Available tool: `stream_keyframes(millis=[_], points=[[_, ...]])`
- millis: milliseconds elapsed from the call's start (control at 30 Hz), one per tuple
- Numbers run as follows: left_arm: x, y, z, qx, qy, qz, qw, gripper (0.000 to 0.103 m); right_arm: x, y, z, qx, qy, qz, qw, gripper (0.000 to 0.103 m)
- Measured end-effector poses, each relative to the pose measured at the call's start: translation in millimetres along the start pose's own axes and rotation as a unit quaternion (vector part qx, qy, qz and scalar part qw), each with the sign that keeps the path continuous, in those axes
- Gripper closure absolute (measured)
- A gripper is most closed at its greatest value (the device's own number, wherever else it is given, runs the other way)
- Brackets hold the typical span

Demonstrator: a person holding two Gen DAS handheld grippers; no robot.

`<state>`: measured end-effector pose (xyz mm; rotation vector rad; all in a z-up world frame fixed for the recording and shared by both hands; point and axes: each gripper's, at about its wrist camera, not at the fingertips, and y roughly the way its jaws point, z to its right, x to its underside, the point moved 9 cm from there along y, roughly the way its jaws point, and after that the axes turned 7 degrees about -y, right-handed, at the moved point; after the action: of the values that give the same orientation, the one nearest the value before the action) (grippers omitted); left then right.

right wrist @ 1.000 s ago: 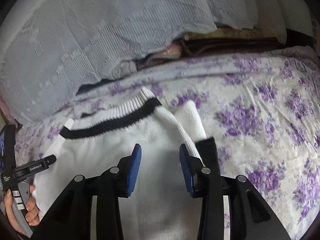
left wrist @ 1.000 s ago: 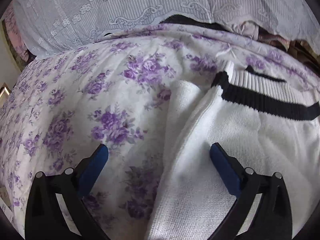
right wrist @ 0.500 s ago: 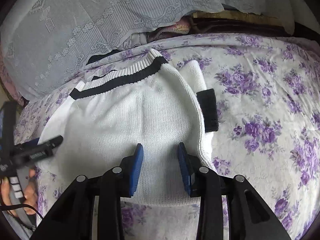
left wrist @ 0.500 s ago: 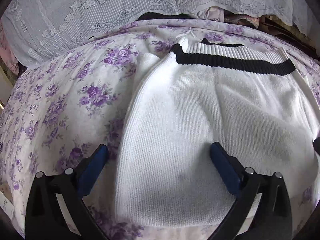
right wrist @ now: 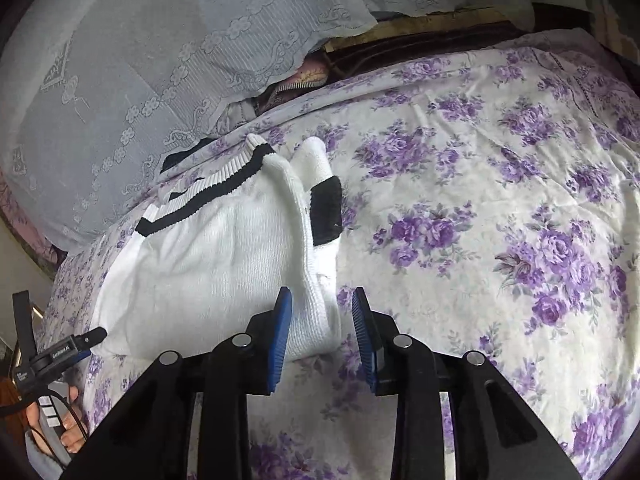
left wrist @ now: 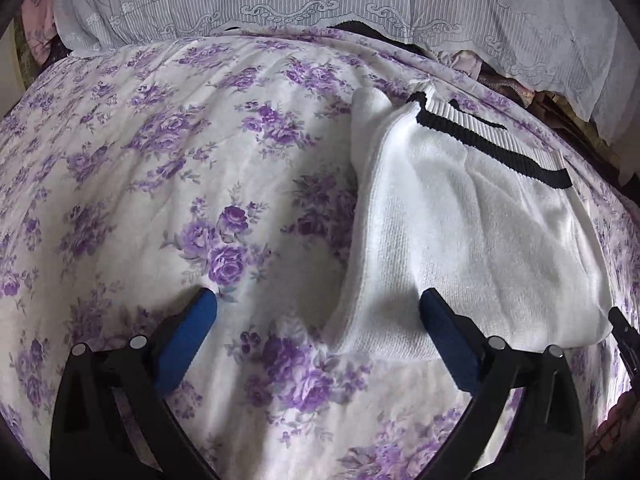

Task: Fold small clothes
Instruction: 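Pinch the side edge of the folded sweater with the right gripper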

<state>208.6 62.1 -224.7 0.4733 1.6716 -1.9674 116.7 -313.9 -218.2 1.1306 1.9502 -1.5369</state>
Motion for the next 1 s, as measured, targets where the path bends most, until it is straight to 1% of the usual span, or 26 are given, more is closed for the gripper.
stream_keyframes(millis=[67,100,133,167,200,233,267,300,333,367,400,467,500,533,567,600,633,667,700,767,833,900,933,967,1000], points=[[2,6,3,-0.009,0.011,-0.003,0.9999,0.004,7,11,-6,-0.014,-0.008,-0.026,1.0,0.062],[3,7,6,-0.01,0.016,-0.002,0.9998,0.004,12,17,-11,-0.025,-0.012,-0.039,0.999,0.064],[2,6,8,-0.012,0.022,0.001,0.9997,0.005,13,18,-13,-0.02,-0.018,-0.04,0.999,0.068],[2,5,9,-0.016,0.029,0.005,0.9994,0.01,11,16,-14,-0.019,-0.02,-0.035,0.999,0.082],[2,4,10,-0.019,0.035,0.007,0.9992,0.024,8,12,-12,-0.017,-0.016,-0.026,0.999,0.083],[2,3,11,-0.017,0.037,0.007,0.9991,0.028,7,10,-9,-0.008,-0.012,-0.021,1.0,0.085],[1,1,10,-0.019,0.037,0.01,0.9991,0.034,9,10,-4,0.002,-0.009,-0.025,1.0,0.088],[-1,1,7,-0.031,0.037,0.017,0.9987,0.036,14,16,1,-0.001,0.002,-0.039,0.999,0.088],[-2,2,2,-0.046,0.035,0.023,0.9981,0.035,16,19,5,-0.01,0.016,-0.046,0.999,0.088],[-2,4,-2,-0.044,0.027,0.02,0.9985,0.033,16,19,7,-0.017,0.024,-0.047,0.998,0.089],[-2,6,-6,-0.033,0.013,0.013,0.9993,0.03,16,20,7,-0.017,0.022,-0.048,0.998,0.089],[-4,4,-9,-0.013,-0.004,0.008,0.9999,0.03,15,18,6,-0.015,0.018,-0.046,0.999,0.088],[-6,0,-10,-0.004,-0.014,0.01,0.9998,0.031,13,15,7,-0.013,0.023,-0.038,0.999,0.086],[-9,-6,-9,0.003,-0.022,0.016,0.9996,0.031,8,9,9,-0.006,0.027,-0.021,0.999,0.085],[-14,-13,-8,0.011,-0.026,0.027,0.9992,0.031,0,1,9,-0.001,0.027,0.0,1.0,0.083],[-22,-22,-4,0.019,-0.027,0.042,0.9986,0.029,-9,-6,6,-0.001,0.021,0.023,1.0,0.083],[-31,-29,4,0.028,-0.022,0.055,0.9978,0.026,-18,-9,-2,-0.007,0.008,0.036,0.999,0.083],[-39,-33,14,0.034,-0.011,0.064,0.9973,0.018,-27,-8,-12,-0.015,-0.007,0.042,0.999,0.084],[-47,-33,25,0.037,0.003,0.069,0.9969,0.015,-36,-5,-21,-0.023,-0.016,0.045,0.999,0.084],[-60,-23,53,0.035,0.034,0.067,0.9965,0.015,-52,10,-40,-0.04,-0.027,0.046,0.998,0.084],[-73,-4,83,0.043,0.062,0.059,0.9954,0.015,-68,33,-57,-0.056,-0.034,0.043,0.997,0.084],[-82,19,106,0.035,0.085,0.052,0.9944,0.014,-81,61,-67,-0.068,-0.026,0.034,0.997,0.084],[-85,34,113,0.025,0.096,0.042,0.9942,0.013,-84,75,-70,-0.084,-0.019,0.023,0.996,0.084],[-88,49,114,0.006,0.103,0.034,0.9941,0.012,-85,91,-71,-0.099,-0.01,0.009,0.995,0.083],[-91,64,109,-0.026,0.102,0.031,0.994,0.011,-85,103,-66,-0.083,-0.005,0.001,0.997,0.084]])
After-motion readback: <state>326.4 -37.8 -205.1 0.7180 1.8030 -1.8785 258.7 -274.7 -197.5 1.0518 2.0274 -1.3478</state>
